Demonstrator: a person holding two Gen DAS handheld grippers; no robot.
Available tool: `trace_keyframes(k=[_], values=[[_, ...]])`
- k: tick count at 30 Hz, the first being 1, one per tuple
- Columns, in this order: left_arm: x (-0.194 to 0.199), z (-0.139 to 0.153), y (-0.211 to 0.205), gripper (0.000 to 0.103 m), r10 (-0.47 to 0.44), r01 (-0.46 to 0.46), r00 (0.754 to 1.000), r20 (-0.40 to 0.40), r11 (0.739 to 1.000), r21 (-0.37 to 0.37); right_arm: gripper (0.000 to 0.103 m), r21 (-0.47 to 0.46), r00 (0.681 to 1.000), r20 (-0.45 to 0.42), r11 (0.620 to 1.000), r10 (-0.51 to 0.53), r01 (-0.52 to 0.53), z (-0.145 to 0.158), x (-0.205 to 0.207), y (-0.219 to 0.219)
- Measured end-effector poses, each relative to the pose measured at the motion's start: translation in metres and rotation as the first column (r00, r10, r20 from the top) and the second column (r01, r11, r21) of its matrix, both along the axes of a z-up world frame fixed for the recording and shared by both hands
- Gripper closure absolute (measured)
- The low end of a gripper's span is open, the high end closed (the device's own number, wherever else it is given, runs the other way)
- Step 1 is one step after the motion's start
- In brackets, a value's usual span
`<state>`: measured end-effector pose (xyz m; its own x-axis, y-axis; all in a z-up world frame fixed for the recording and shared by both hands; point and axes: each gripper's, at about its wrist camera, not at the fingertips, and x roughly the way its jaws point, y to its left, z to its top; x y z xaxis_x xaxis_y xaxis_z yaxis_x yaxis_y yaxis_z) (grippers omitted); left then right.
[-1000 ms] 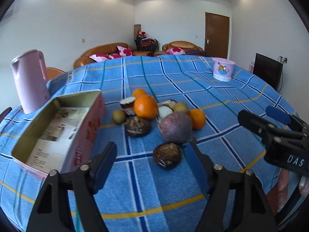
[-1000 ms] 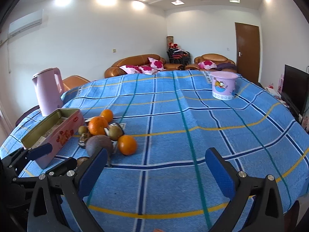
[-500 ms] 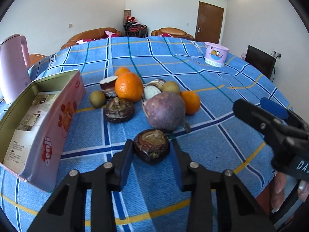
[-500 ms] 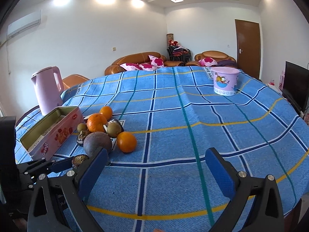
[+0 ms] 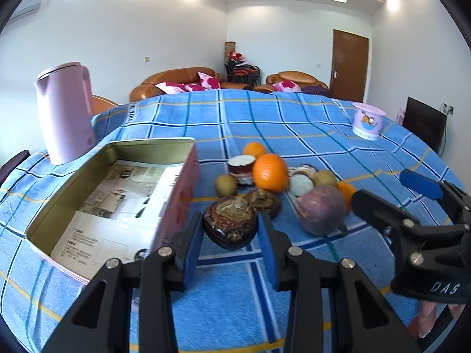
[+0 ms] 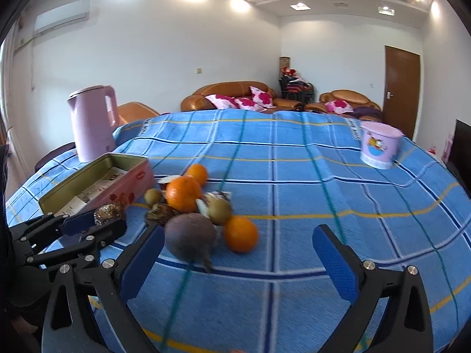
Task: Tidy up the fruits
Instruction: 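Move the left gripper to a dark brown passion fruit and grasp it, then close the right gripper around the large purple round fruit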
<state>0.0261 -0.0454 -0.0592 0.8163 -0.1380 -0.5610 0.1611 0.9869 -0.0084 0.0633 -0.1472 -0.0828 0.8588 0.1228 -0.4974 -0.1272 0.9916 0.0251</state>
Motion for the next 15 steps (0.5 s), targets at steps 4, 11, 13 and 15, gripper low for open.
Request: trace_keyframes(k=[4, 11, 13, 15], values=[[0.002, -0.002, 0.006, 0.064, 0.010, -0.010, 1.000, 0.009, 1.000, -0.009, 0.017, -0.017, 0.999, -0.030, 0.999, 0.035, -0.035, -0.004, 0.012, 0.014], [0.001, -0.003, 0.011, 0.064, 0.011, -0.011, 1.000, 0.014, 0.999, -0.035, 0.032, -0.035, 0.993, -0.093, 0.996, 0.075, -0.079, -0.016, 0.024, 0.025], [-0.001, -0.004, 0.010, 0.064, 0.013, -0.012, 1.000, 0.013, 0.999, -0.032, 0.033, -0.041, 0.991, -0.104, 0.996, 0.079, -0.083, -0.017, 0.026, 0.026], [-0.002, -0.004, 0.010, 0.064, 0.014, -0.013, 1.000, 0.017, 1.000, -0.028, 0.033, -0.050, 0.988, -0.125, 0.994, 0.092, -0.099, -0.019, 0.029, 0.029]])
